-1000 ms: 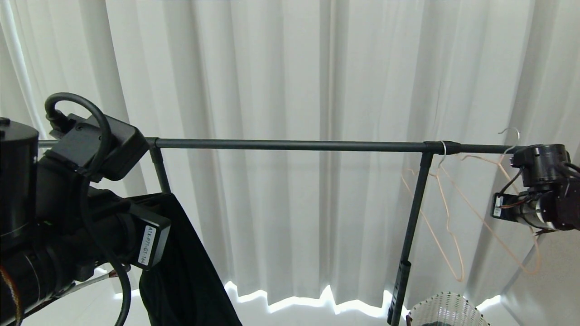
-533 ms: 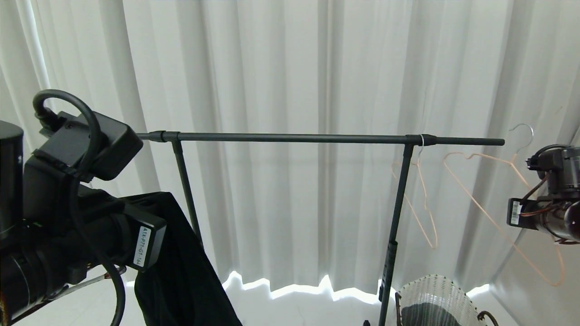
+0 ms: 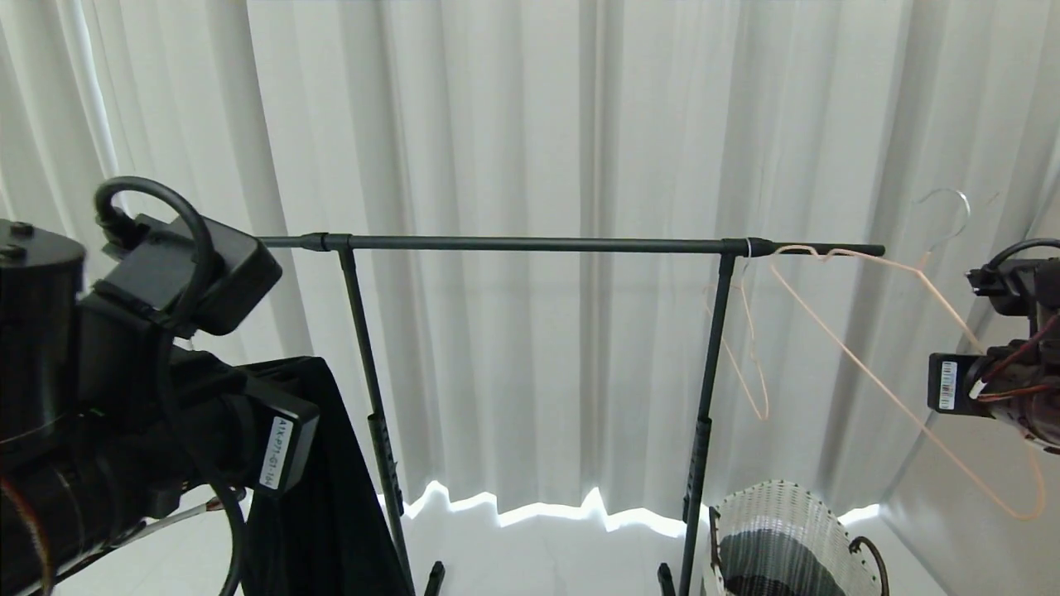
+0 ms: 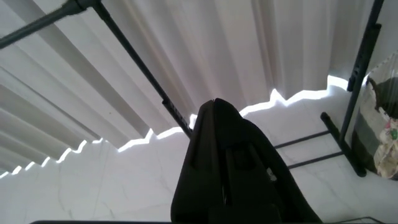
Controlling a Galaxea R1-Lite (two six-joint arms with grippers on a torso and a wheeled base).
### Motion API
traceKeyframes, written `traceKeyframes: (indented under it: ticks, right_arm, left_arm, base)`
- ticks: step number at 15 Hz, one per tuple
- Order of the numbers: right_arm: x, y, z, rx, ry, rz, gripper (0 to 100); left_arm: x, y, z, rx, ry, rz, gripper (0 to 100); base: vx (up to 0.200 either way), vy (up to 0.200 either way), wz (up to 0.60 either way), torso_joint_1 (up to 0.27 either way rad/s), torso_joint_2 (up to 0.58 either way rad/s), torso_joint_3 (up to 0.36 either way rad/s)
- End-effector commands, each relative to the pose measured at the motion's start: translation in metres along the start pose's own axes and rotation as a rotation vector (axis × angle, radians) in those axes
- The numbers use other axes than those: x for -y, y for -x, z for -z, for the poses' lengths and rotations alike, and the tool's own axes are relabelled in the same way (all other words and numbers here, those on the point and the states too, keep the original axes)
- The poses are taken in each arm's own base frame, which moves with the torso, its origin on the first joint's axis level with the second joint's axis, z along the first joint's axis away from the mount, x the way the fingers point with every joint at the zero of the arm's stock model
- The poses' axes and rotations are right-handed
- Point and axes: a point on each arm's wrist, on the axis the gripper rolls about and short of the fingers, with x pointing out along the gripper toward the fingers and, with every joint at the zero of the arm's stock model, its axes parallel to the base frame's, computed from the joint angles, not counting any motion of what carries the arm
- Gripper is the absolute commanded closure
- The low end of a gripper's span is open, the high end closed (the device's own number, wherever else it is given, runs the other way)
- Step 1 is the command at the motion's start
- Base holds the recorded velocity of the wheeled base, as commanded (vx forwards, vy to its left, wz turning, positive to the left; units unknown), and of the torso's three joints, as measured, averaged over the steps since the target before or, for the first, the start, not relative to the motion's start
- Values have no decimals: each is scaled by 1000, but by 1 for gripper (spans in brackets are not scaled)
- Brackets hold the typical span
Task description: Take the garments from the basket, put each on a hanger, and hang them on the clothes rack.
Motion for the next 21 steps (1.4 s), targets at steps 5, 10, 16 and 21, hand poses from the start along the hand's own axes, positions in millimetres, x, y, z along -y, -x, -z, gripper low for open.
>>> traceKeyframes:
  ticks: [5,10,16,21]
  right_arm:
    - [-35,93,29,112,175,-450,100]
    - [-44,128,74,56,291,-712,100]
    - [-53,141,82,29,327,-838,100]
    - [-59,139,84,2,345,-864,100]
  left_arm:
    - [20,-50,-9,-78,88,-54,100]
    - [32,-75,-24,-87,230,-55,100]
    - [32,-70,-27,-66,256,-42,100]
    - [38,-65,-31,-34,275,-15,100]
  base:
    - [0,0,0,0,0,0]
    - [0,0,0,0,0,0]
    - [0,0,0,0,0,0]
    - [0,0,0,0,0,0]
